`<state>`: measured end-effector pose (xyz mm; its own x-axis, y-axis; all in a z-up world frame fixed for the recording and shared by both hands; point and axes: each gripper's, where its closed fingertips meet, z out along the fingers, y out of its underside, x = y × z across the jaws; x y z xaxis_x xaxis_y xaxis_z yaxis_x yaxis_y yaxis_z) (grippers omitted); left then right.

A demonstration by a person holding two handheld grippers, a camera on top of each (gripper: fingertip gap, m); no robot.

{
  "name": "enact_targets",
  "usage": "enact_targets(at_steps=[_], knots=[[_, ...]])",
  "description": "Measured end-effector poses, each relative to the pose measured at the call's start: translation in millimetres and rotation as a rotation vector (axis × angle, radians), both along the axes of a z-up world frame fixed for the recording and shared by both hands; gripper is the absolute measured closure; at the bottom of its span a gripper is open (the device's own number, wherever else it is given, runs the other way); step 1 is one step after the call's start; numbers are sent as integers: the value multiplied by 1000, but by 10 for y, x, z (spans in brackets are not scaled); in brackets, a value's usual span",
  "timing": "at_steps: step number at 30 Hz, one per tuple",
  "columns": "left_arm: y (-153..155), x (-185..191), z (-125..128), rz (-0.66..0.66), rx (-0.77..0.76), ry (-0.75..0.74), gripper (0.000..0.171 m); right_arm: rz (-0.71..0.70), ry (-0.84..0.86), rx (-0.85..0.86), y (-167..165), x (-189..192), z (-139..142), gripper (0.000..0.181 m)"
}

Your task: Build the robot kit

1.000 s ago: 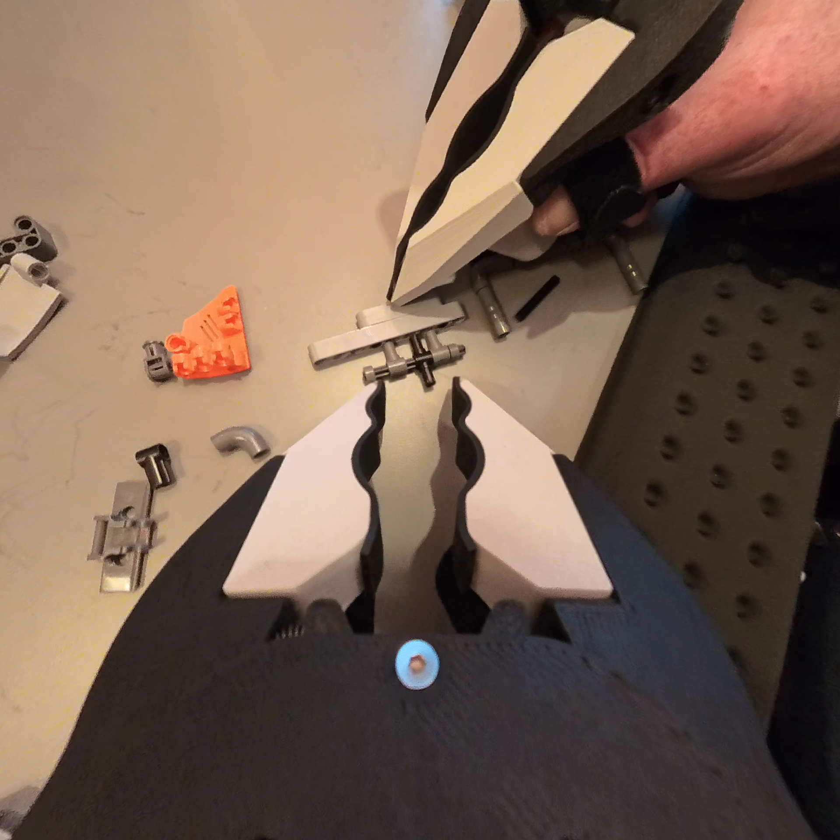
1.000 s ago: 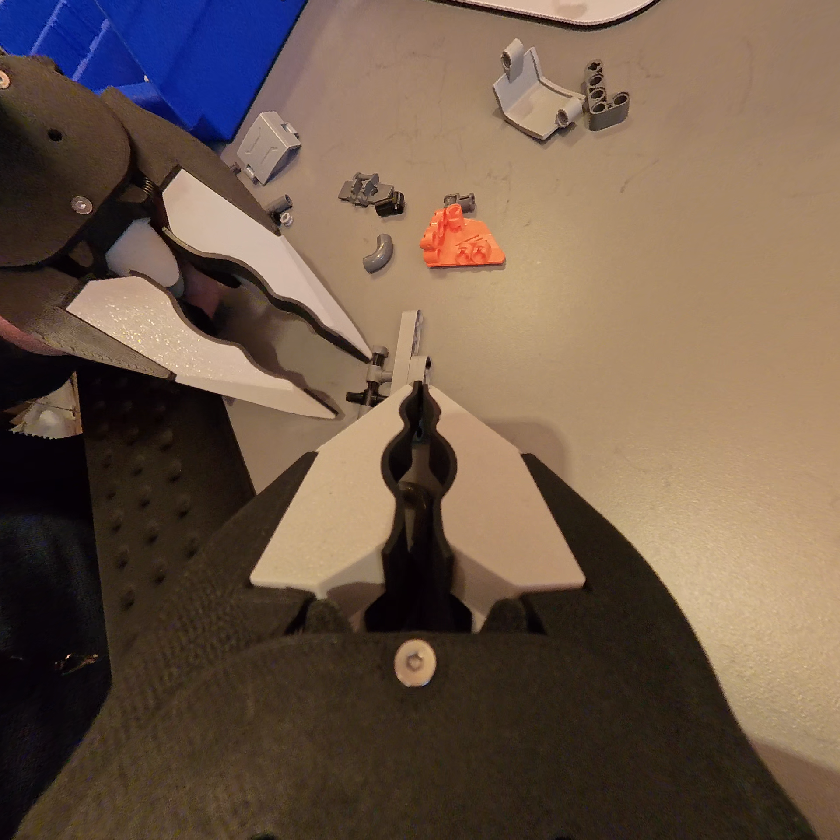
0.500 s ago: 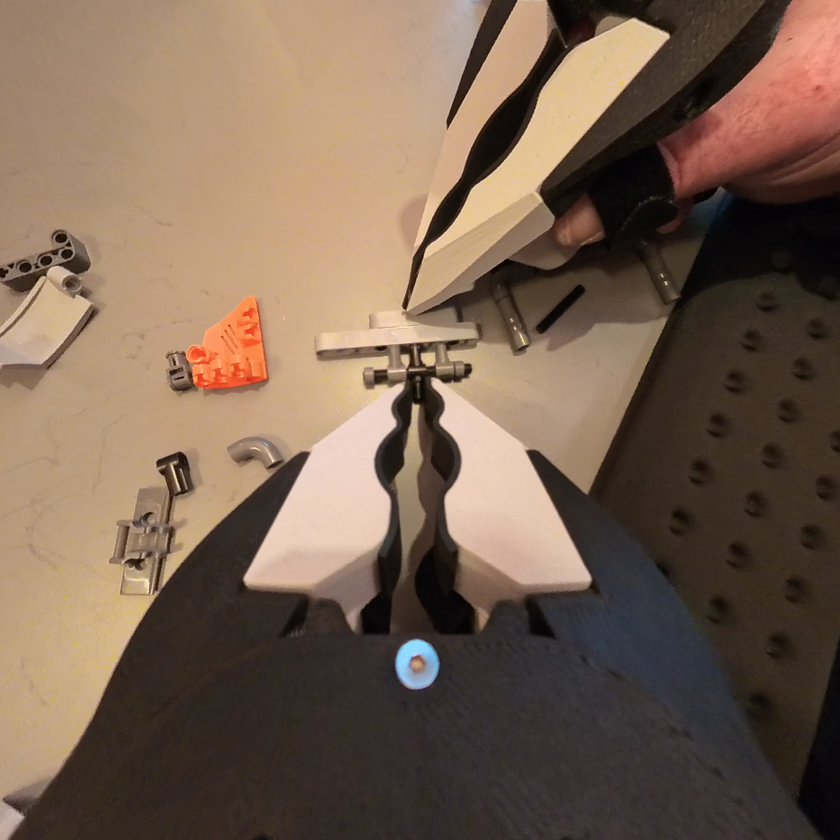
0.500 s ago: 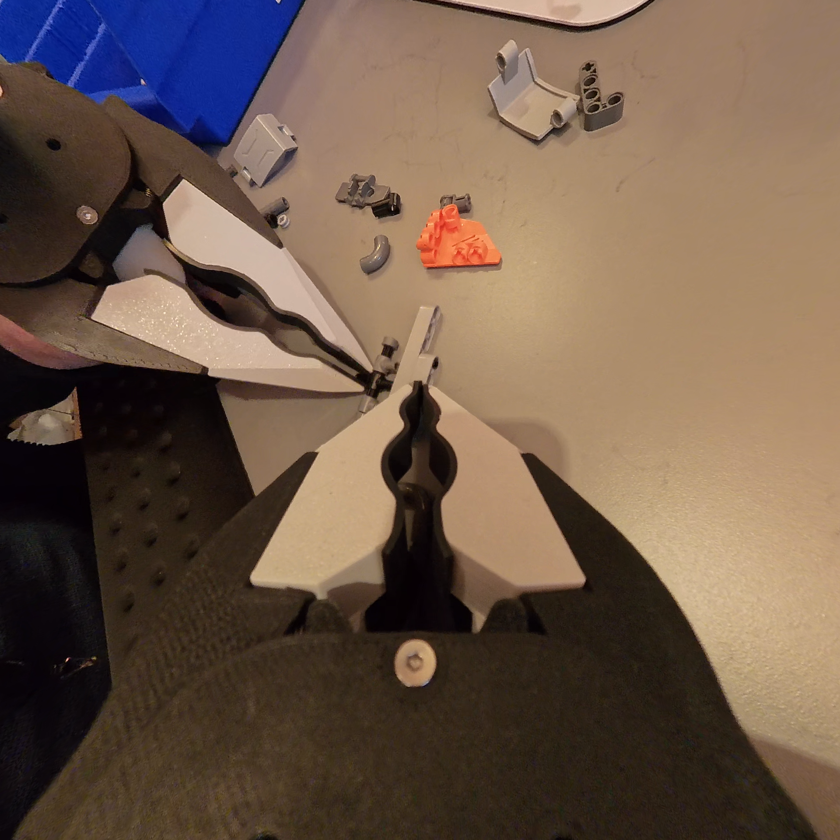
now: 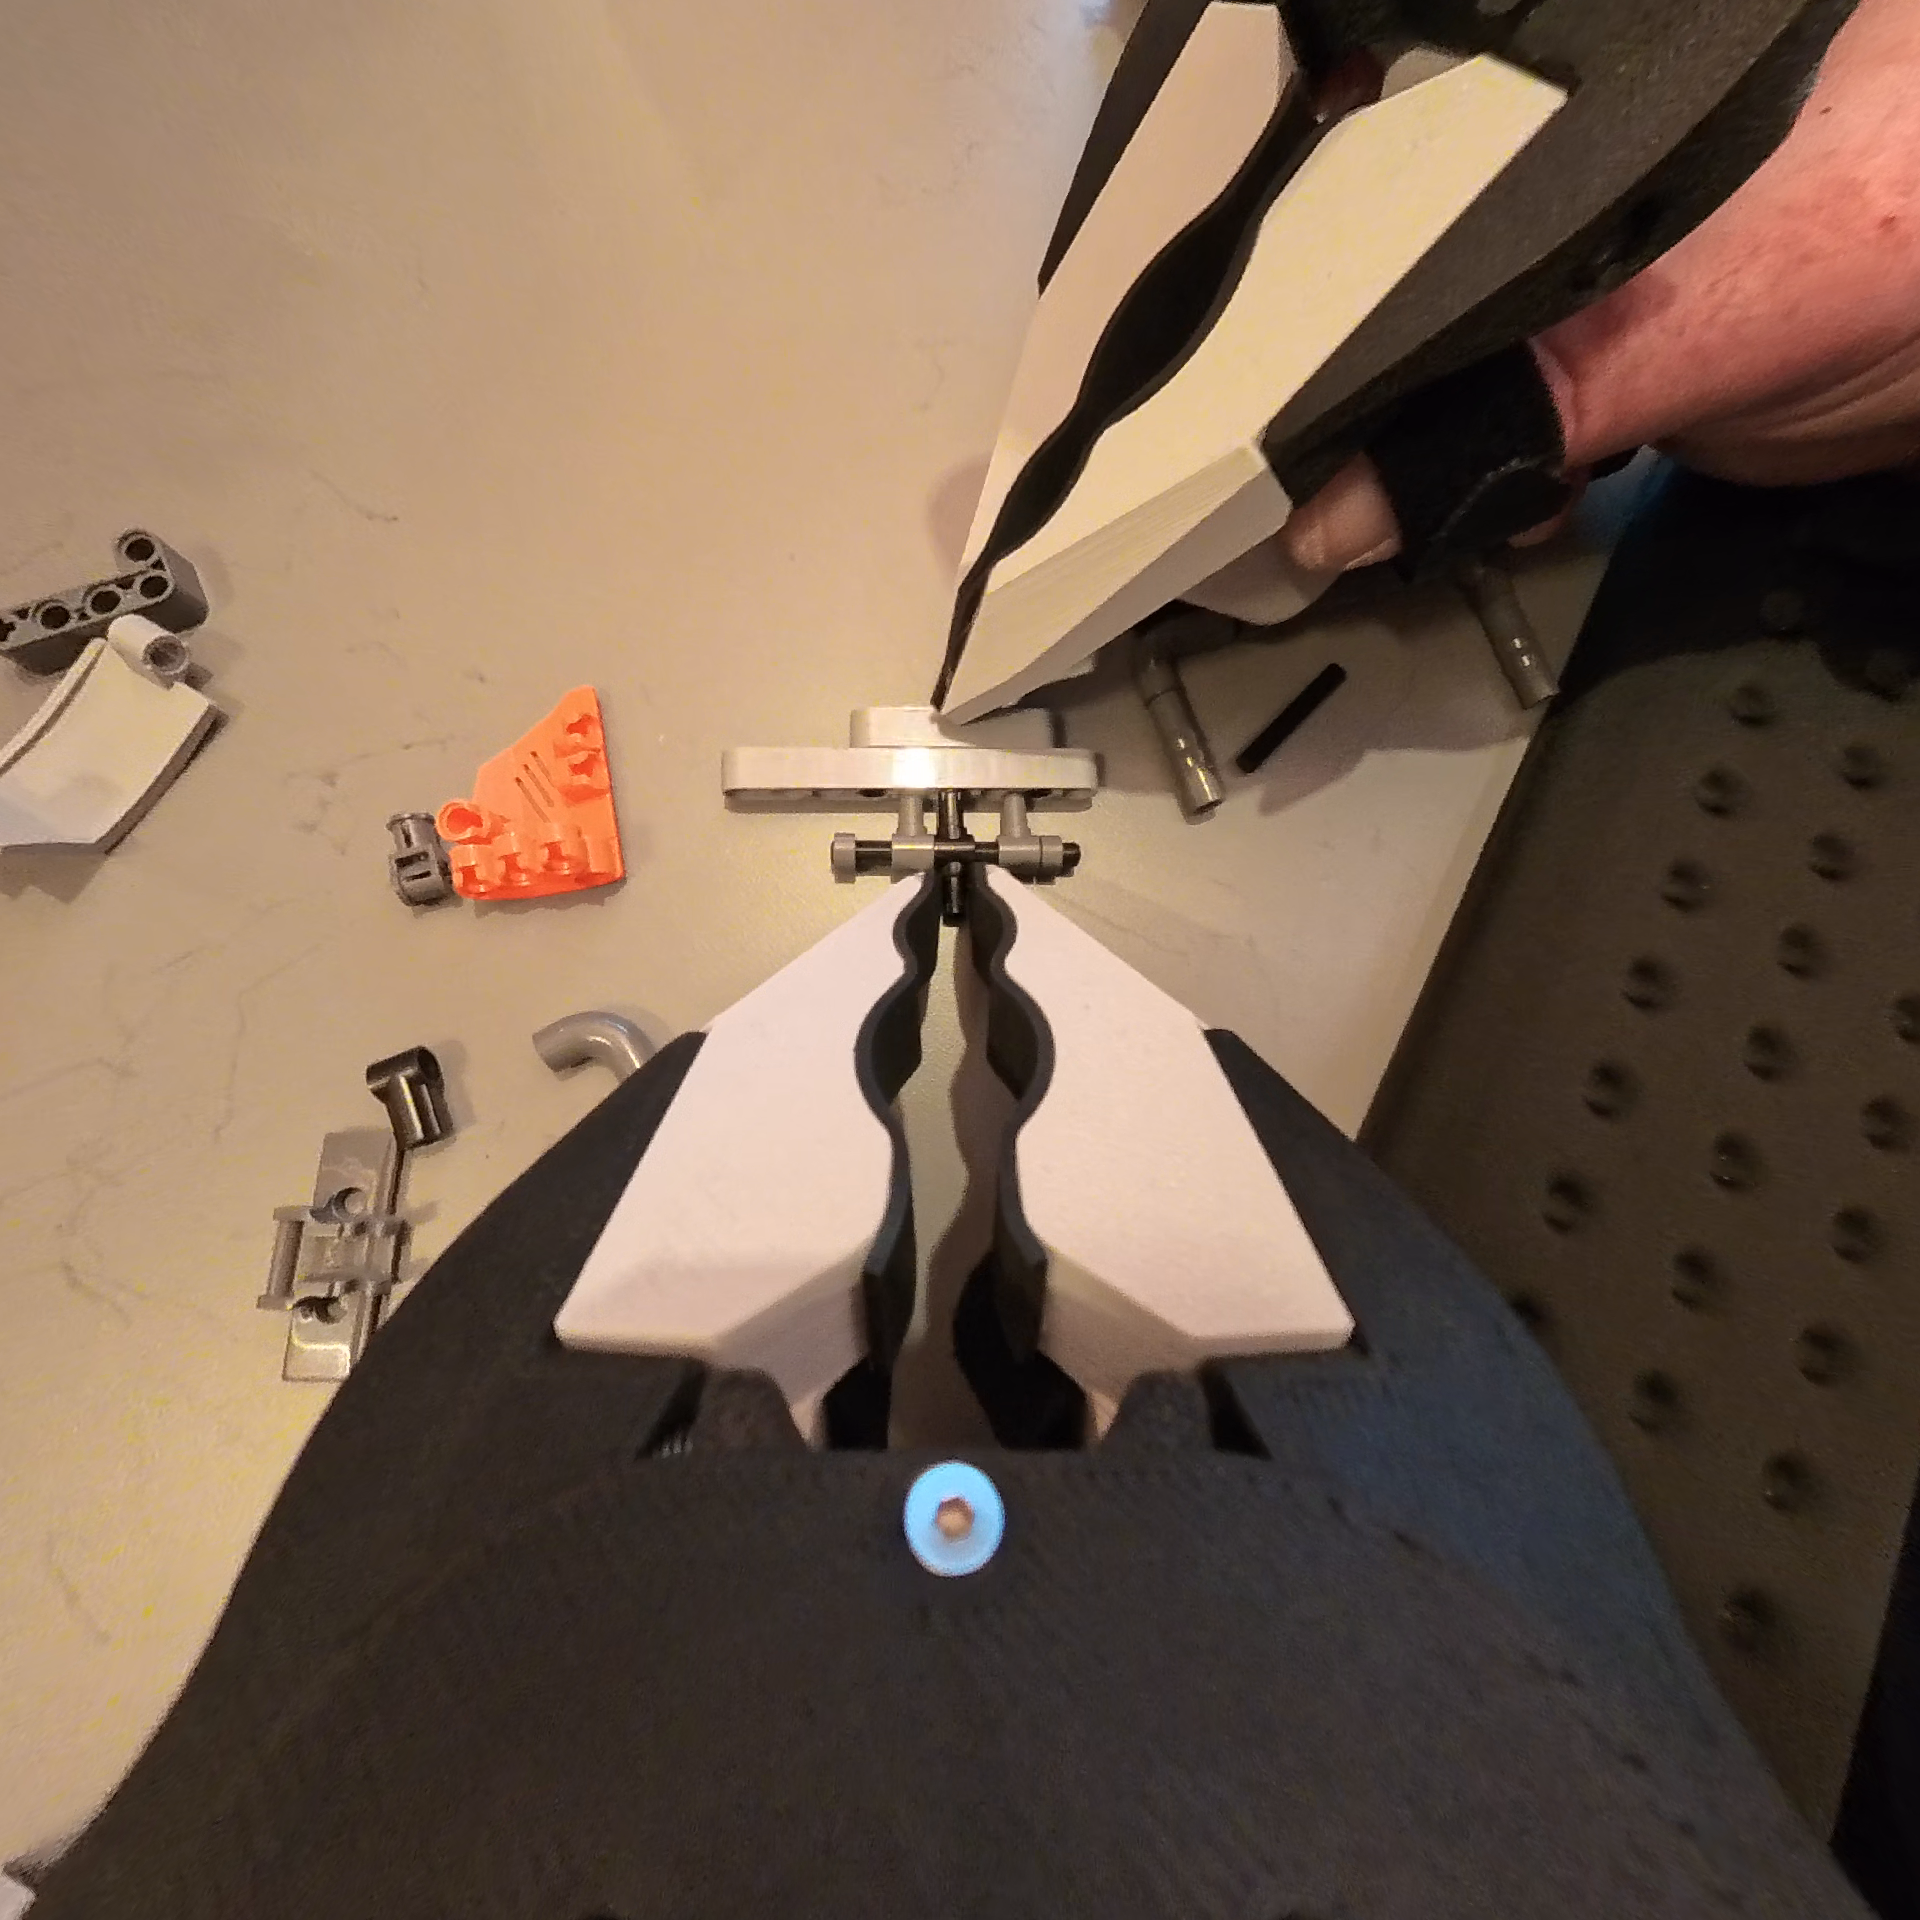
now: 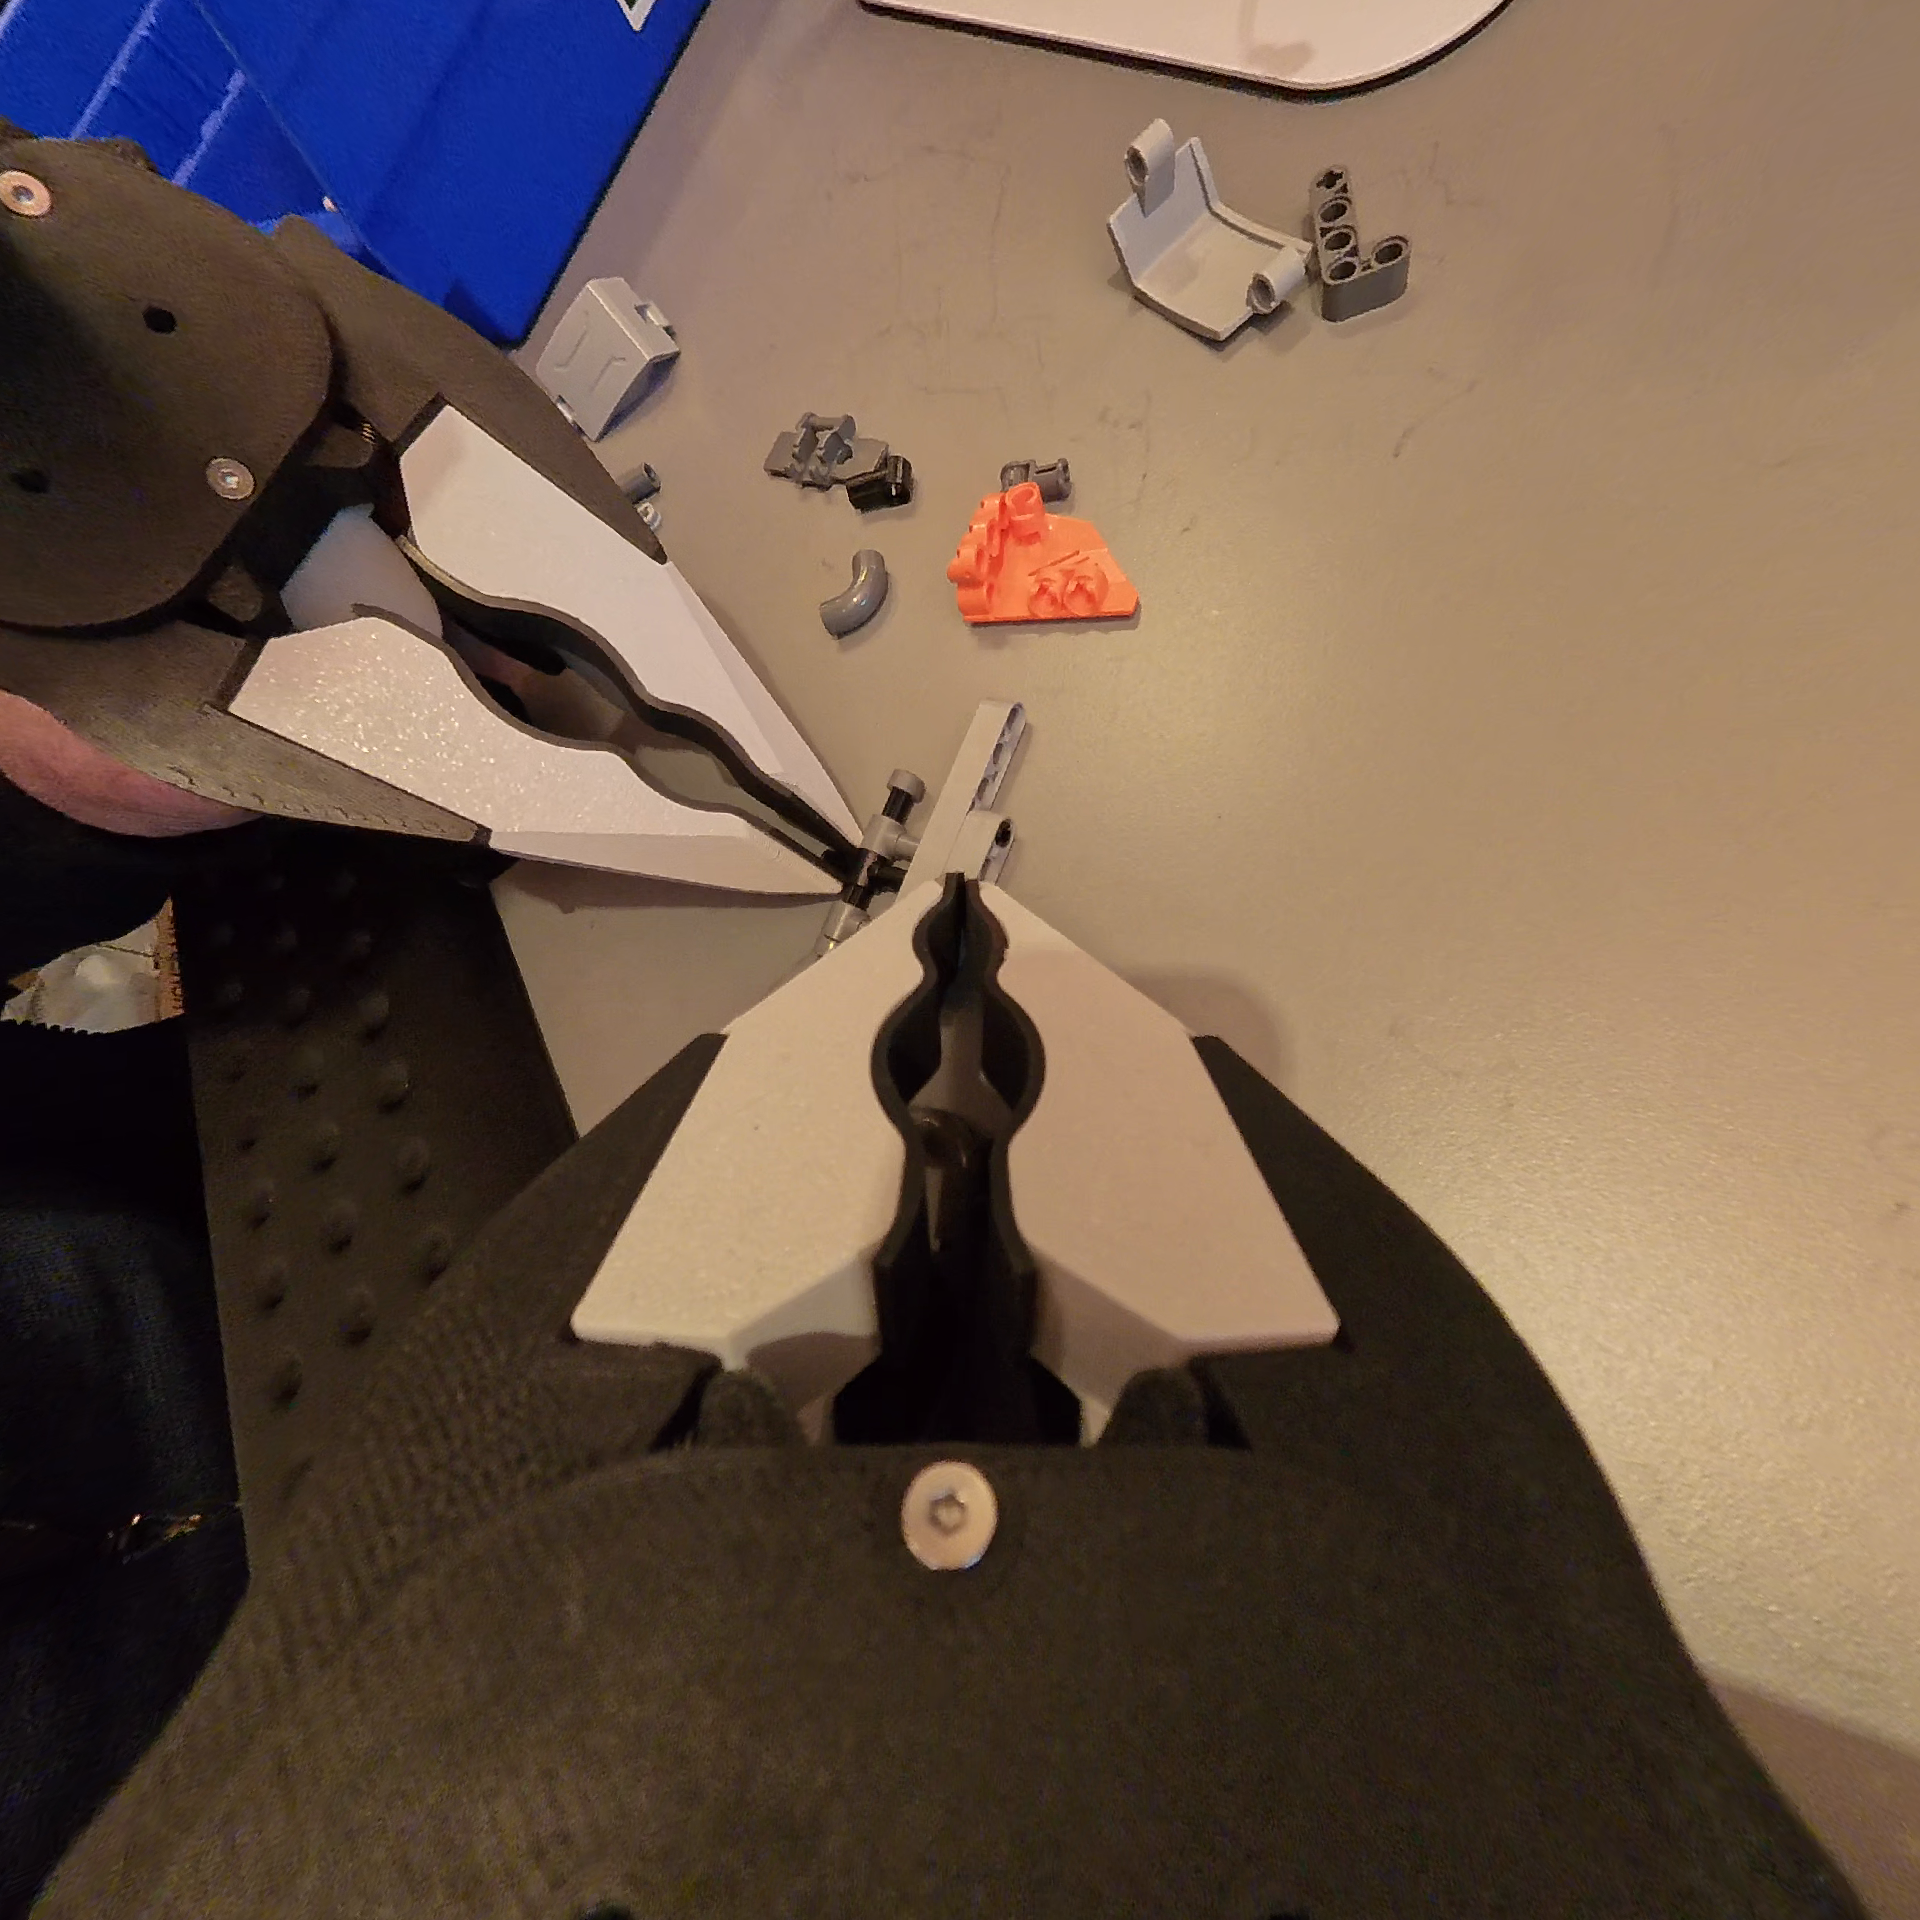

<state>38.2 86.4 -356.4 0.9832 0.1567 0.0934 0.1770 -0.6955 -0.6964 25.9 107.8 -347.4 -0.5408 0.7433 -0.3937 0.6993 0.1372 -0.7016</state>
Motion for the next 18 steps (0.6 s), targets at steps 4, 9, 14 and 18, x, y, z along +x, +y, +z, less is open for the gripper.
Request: enact_targets(at_steps=[4, 9, 14, 18], knots=[[15, -6, -1, -21, -4, 11, 167, -8, 4, -40, 12, -14, 44, 181], [29, -18, -2, -28, -6, 9, 170, -6, -10, -28, 4, -12, 16, 176], [36, -21, -4, -39, -24, 29, 170, -14, -15, -7, 33, -20, -9, 181], [22, -24, -5, -50, -48, 54, 170, -14, -33, -18, 44, -23, -21, 181]])
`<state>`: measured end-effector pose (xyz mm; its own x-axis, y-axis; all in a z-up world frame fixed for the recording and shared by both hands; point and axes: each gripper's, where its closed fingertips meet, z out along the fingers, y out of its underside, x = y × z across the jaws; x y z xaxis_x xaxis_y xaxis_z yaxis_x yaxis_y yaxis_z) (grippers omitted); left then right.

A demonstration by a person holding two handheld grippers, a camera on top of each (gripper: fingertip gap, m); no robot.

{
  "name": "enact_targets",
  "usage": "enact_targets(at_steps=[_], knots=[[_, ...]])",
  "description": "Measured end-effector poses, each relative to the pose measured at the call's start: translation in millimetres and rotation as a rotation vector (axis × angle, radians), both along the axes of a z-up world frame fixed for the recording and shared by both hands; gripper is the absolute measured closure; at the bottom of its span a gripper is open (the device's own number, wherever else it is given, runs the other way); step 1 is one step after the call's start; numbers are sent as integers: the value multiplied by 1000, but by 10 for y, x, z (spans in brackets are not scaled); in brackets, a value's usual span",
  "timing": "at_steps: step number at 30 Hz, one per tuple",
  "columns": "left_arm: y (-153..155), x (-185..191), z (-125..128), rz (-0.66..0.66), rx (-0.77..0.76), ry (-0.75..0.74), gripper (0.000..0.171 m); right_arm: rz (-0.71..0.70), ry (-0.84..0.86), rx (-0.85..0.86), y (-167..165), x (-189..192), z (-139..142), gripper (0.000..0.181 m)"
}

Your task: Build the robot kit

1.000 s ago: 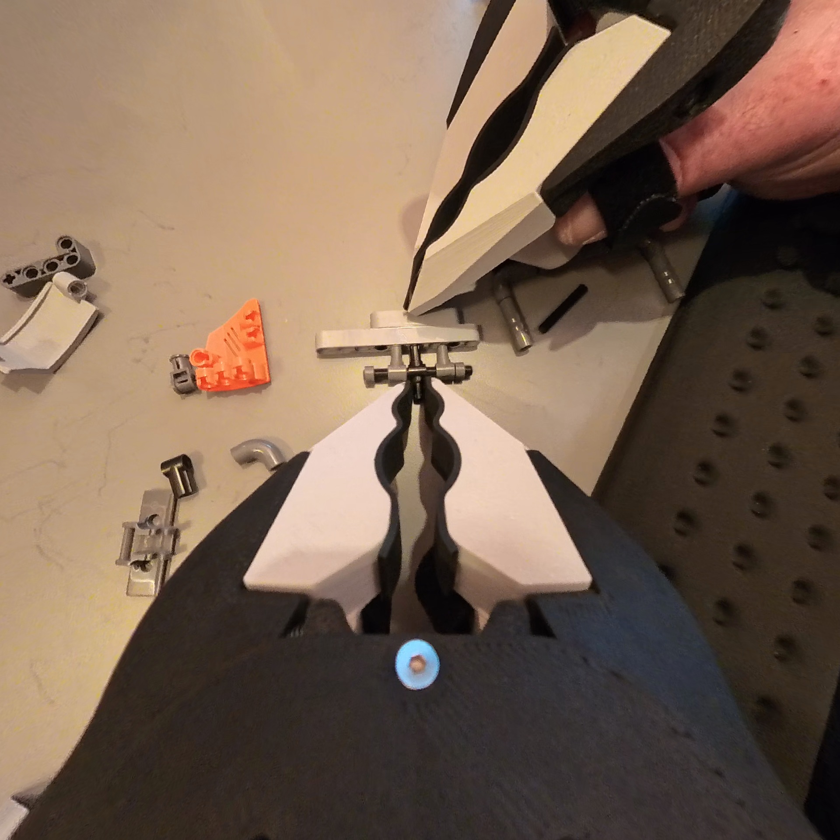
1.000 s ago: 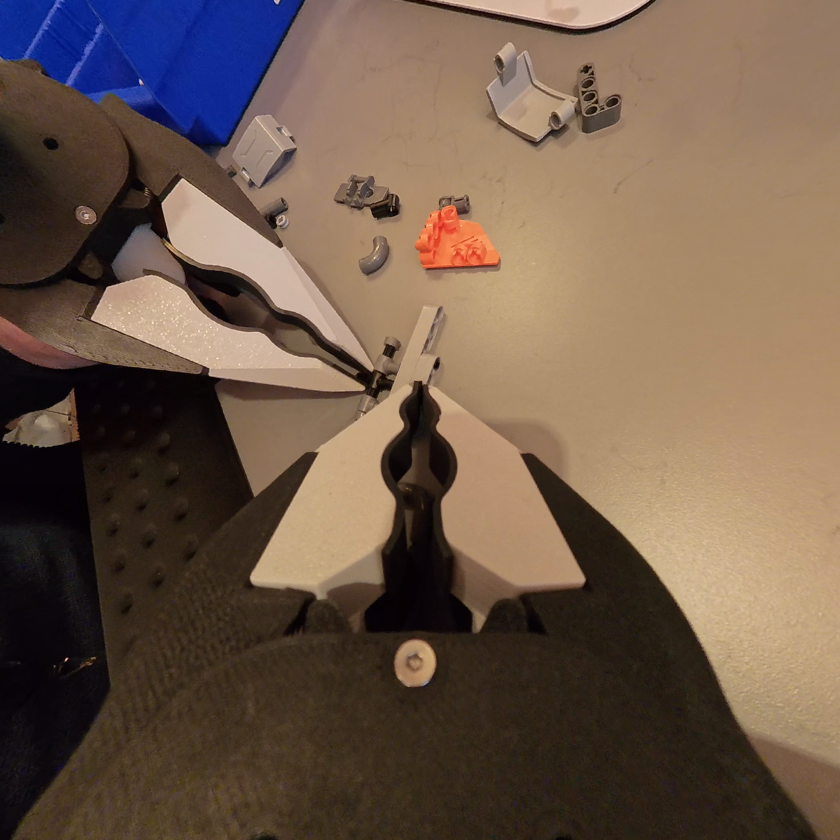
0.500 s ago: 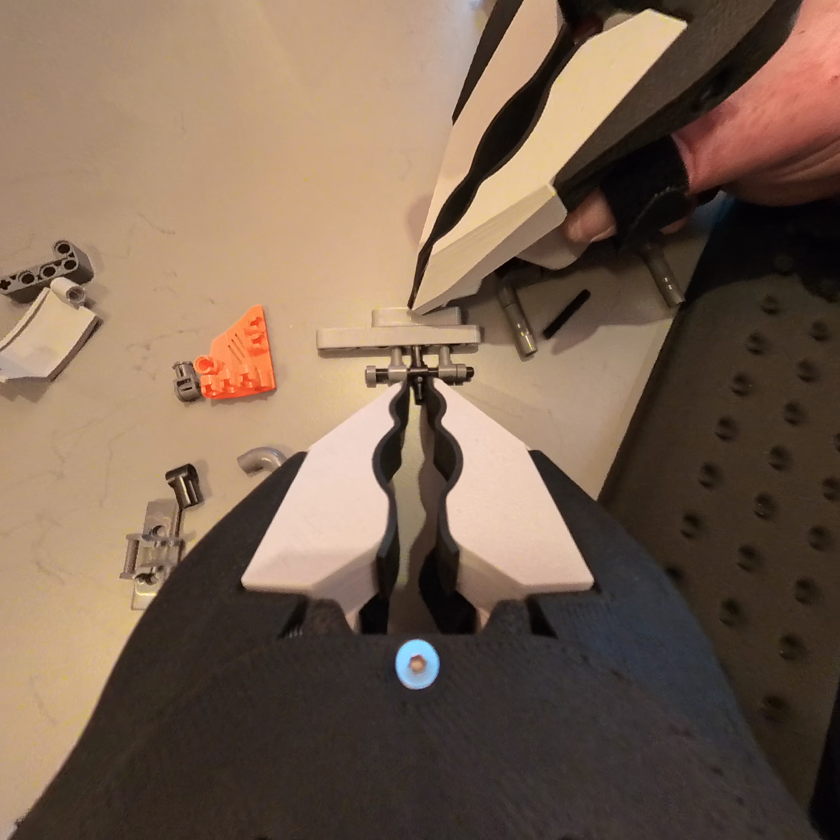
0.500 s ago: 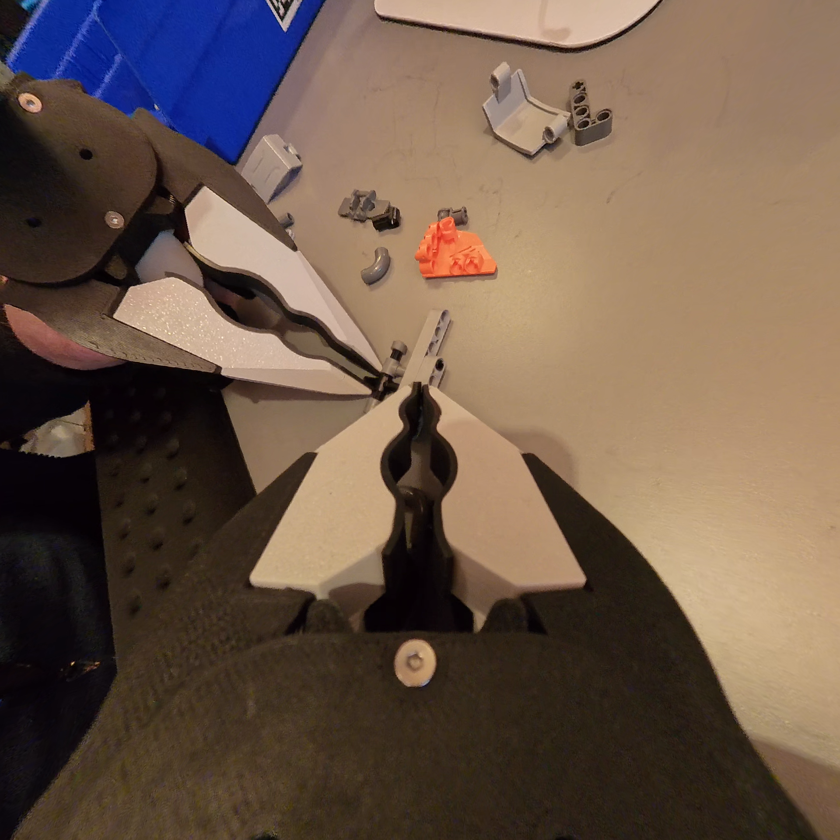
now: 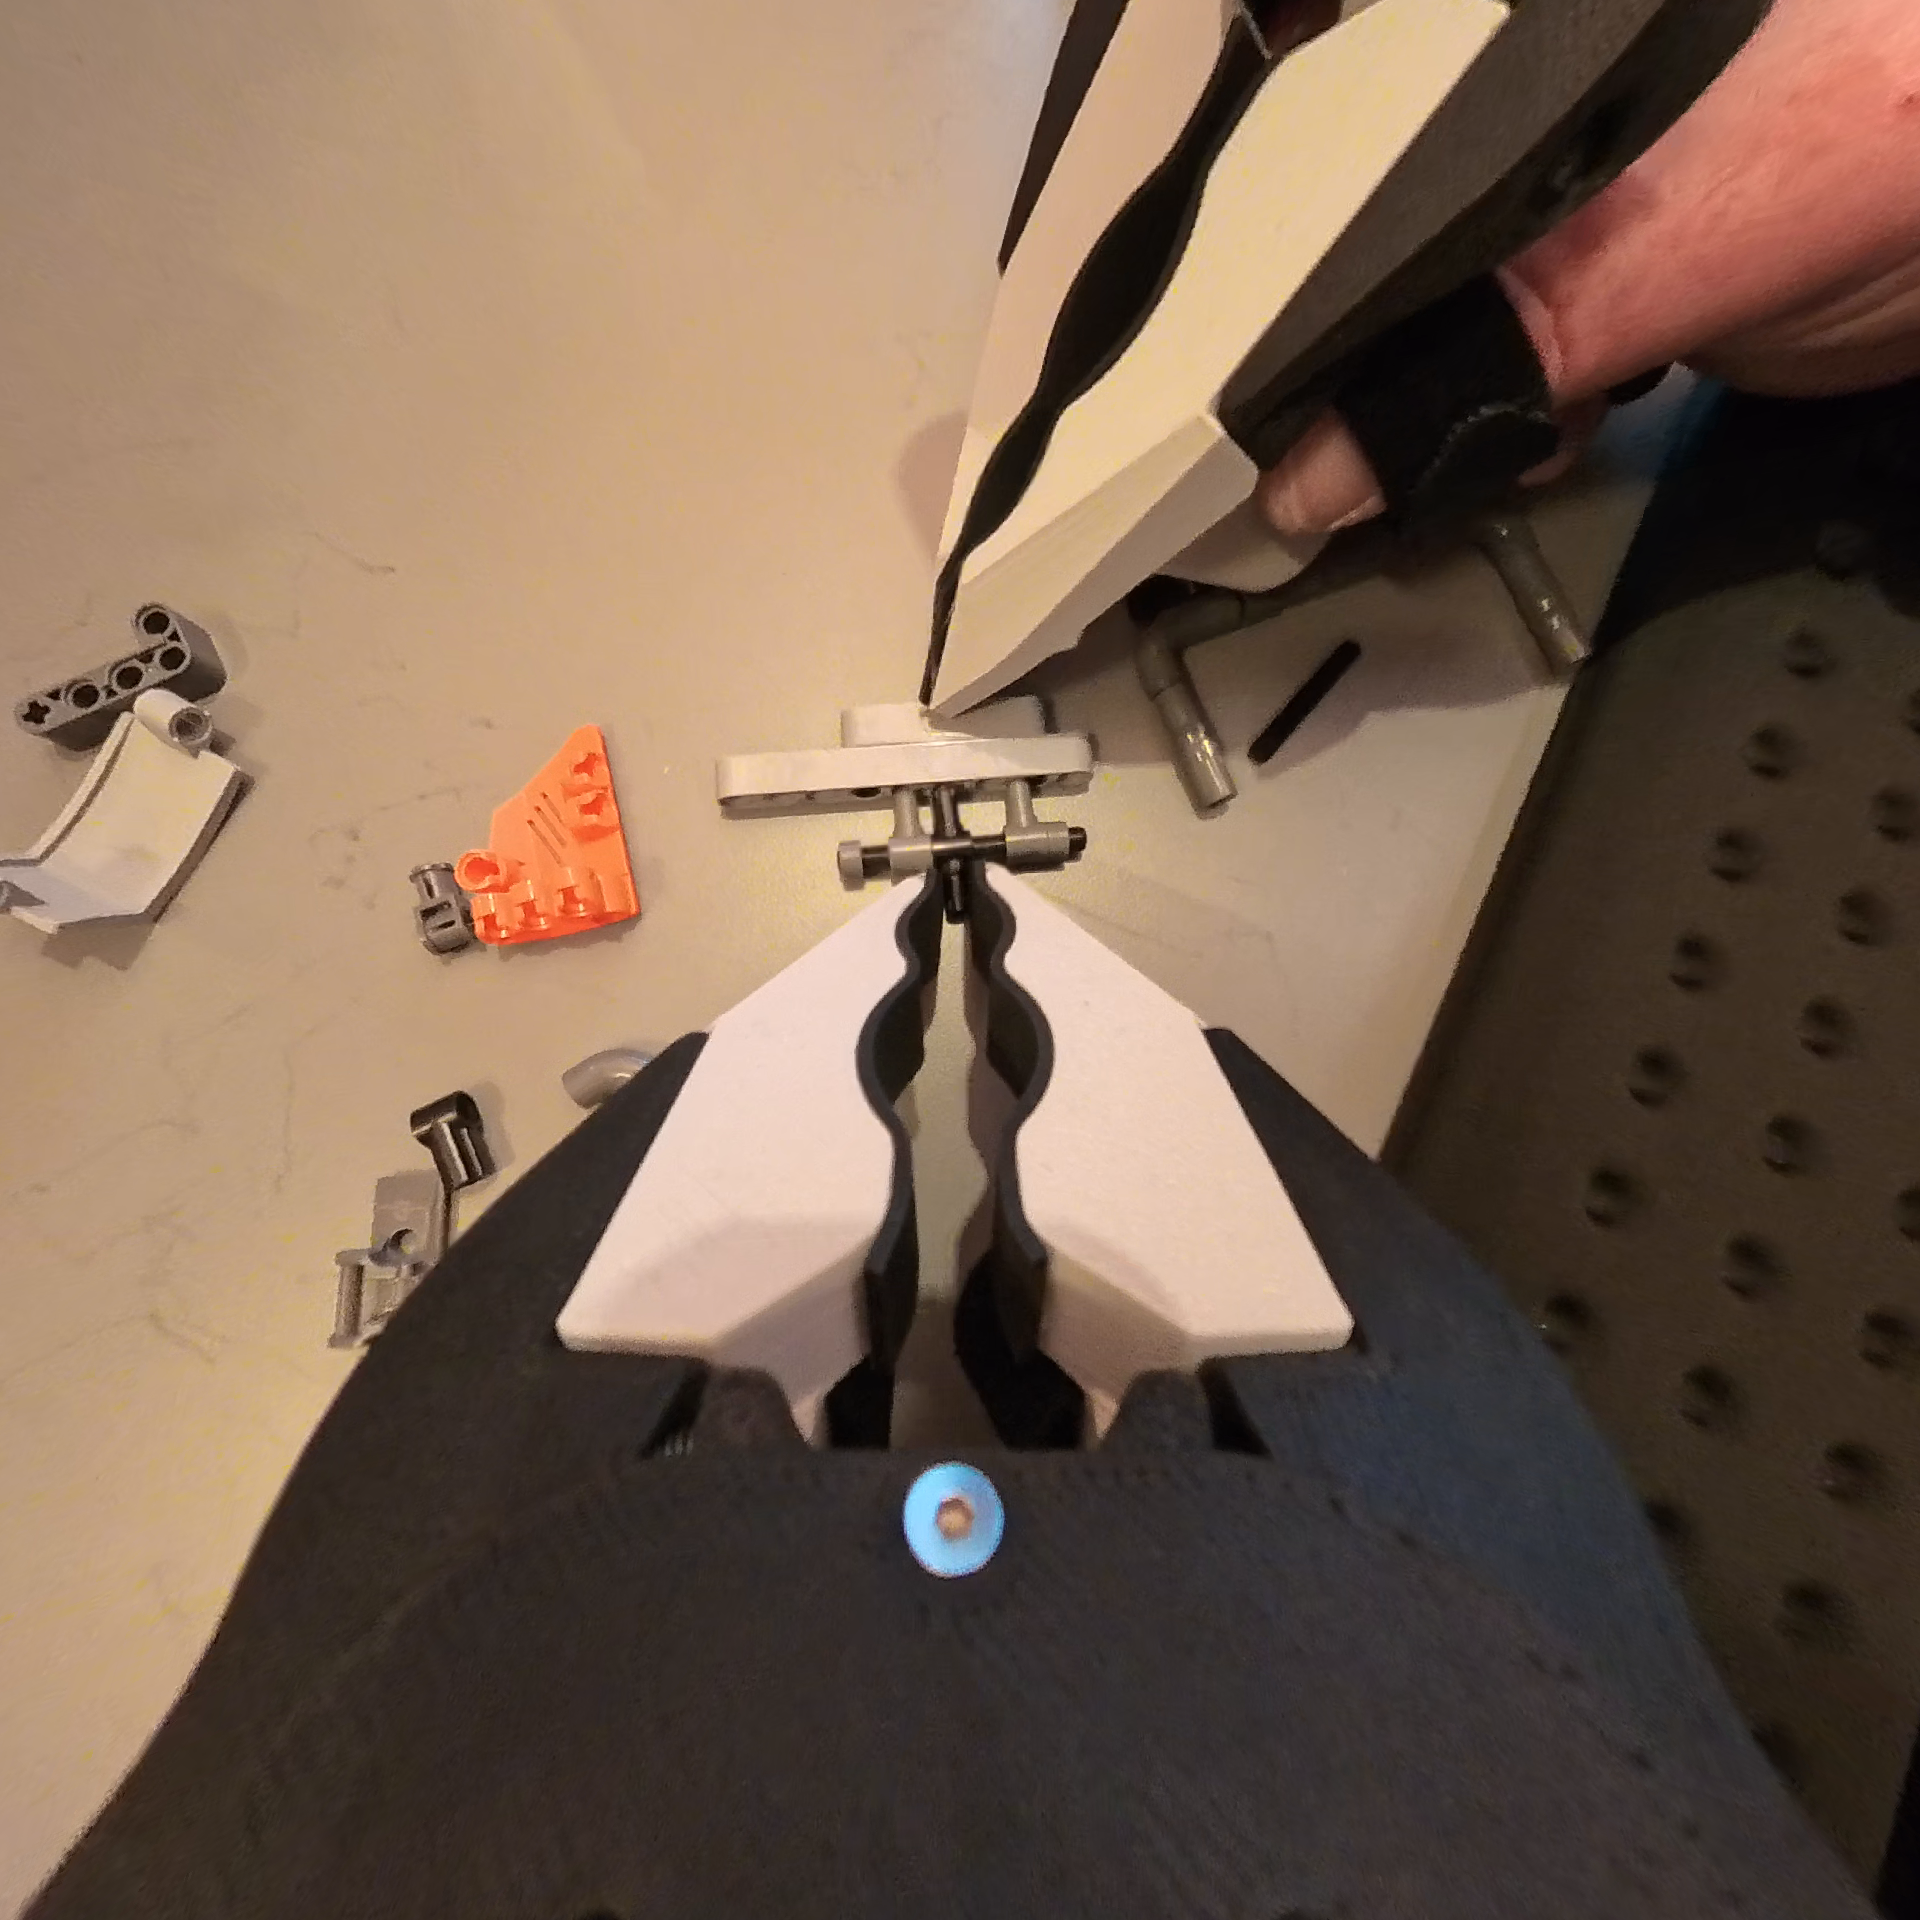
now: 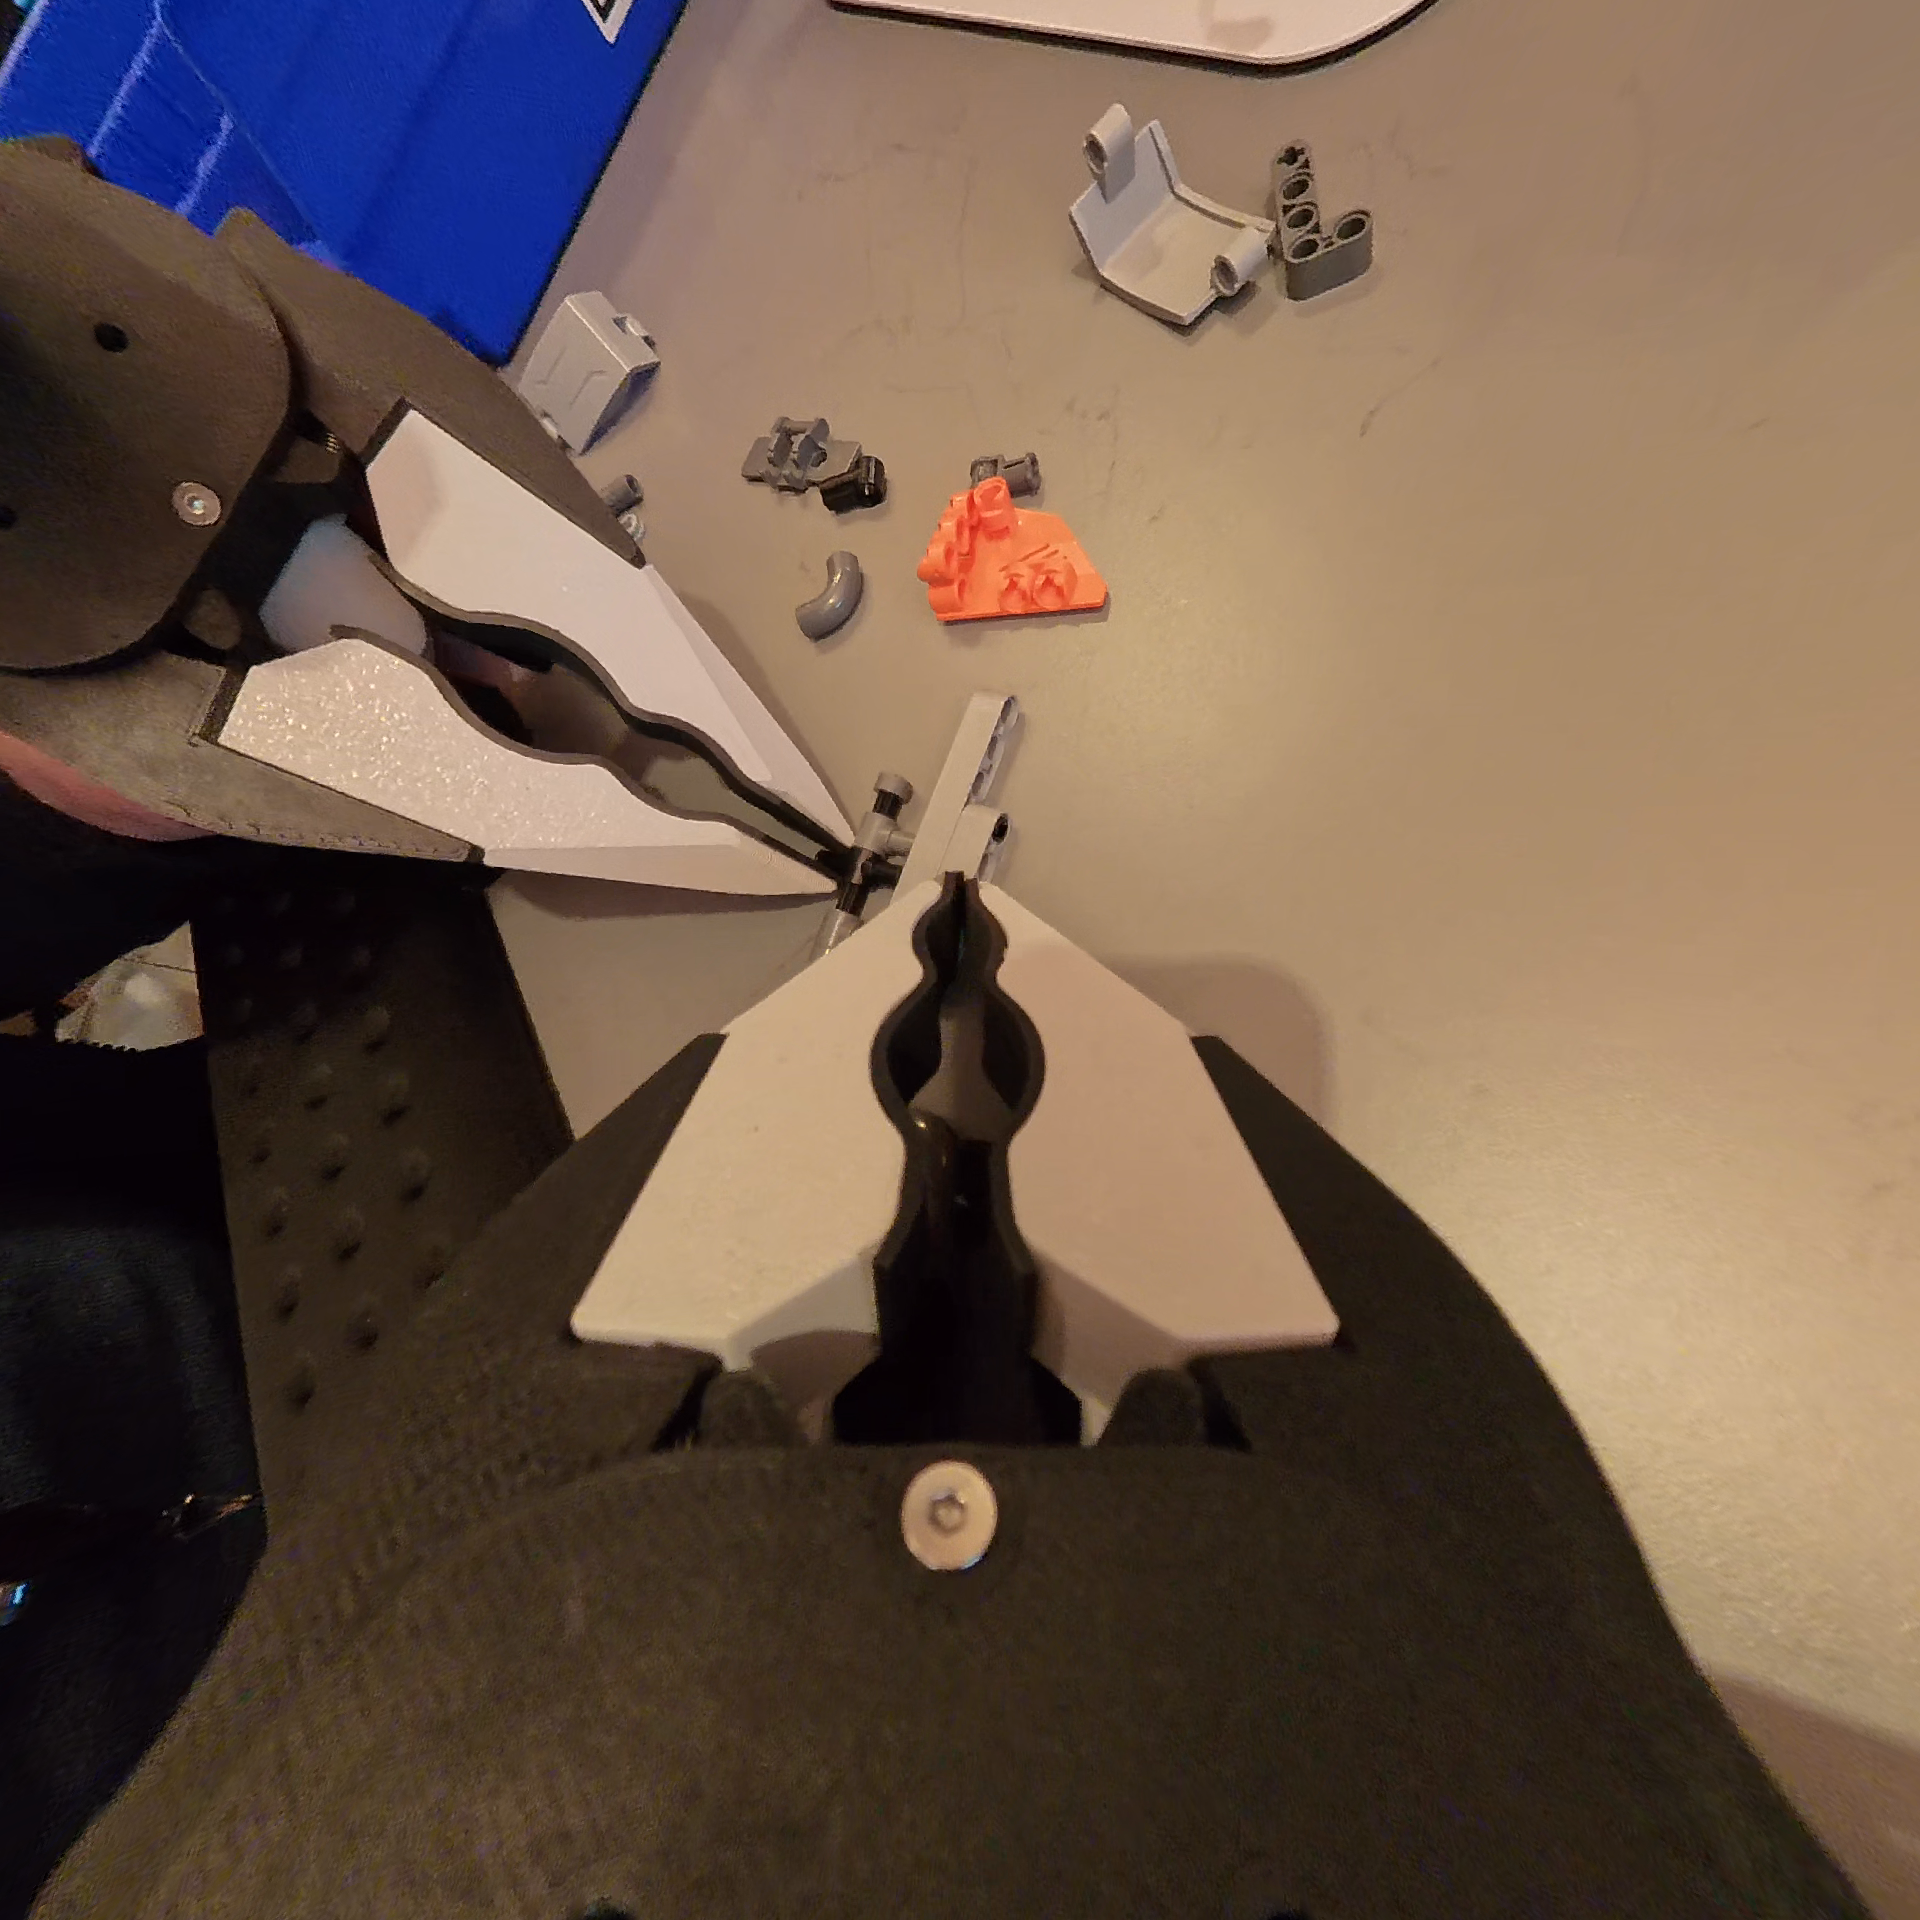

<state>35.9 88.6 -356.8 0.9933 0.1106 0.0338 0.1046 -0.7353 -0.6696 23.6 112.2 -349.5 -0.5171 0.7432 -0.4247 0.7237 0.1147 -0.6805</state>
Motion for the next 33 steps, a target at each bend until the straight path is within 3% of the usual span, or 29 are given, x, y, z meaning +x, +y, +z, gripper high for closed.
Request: enact_targets(at_steps=[33], knots=[[40, -4, -8, -47, -157, 49, 165, -1, 26, -37, -12, -2, 65, 181]])
